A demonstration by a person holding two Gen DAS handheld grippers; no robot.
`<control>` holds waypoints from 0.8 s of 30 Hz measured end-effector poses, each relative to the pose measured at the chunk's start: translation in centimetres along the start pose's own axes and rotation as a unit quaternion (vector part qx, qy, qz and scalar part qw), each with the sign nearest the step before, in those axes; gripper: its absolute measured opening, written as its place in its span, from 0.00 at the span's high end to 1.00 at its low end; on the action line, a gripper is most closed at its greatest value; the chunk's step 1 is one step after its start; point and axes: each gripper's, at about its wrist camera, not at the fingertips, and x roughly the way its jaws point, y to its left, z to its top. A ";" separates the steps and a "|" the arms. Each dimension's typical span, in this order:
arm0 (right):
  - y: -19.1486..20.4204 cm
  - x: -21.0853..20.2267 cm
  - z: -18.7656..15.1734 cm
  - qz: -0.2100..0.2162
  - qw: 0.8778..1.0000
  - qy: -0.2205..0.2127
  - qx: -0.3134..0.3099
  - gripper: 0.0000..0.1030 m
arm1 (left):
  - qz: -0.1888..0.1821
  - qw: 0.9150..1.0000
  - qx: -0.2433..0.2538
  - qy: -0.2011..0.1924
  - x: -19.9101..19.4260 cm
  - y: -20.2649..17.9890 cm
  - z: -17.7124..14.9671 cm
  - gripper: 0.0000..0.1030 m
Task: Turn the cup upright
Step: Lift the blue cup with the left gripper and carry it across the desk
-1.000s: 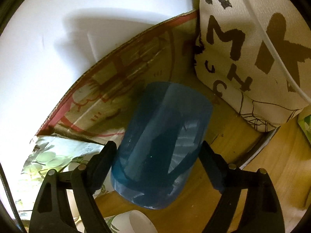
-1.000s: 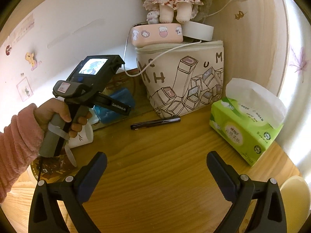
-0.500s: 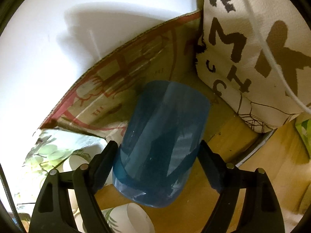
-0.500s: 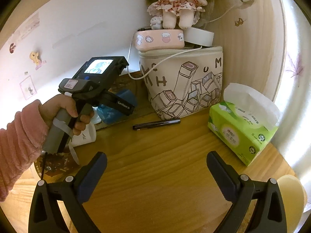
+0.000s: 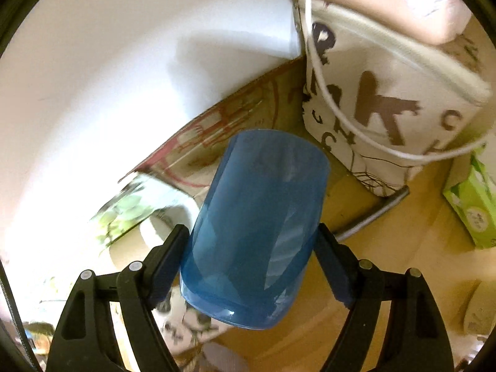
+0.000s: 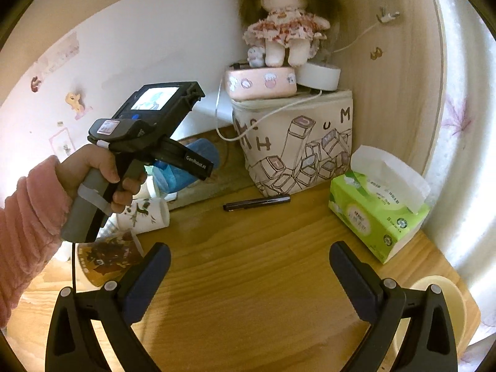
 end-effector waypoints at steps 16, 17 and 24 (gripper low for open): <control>1.7 -6.7 -0.6 0.034 0.997 -0.037 -0.055 0.00 | 0.004 0.998 -0.056 -0.022 -10.6 0.8 -8.4 0.20; 1.8 -7.0 -0.6 0.036 0.997 -0.037 -0.057 0.00 | 0.005 0.998 -0.059 -0.023 -11.2 1.0 -9.2 0.20; 2.3 -9.6 -1.4 0.068 0.995 -0.029 -0.065 0.00 | 0.018 0.996 -0.087 -0.025 -15.3 2.2 -13.8 0.20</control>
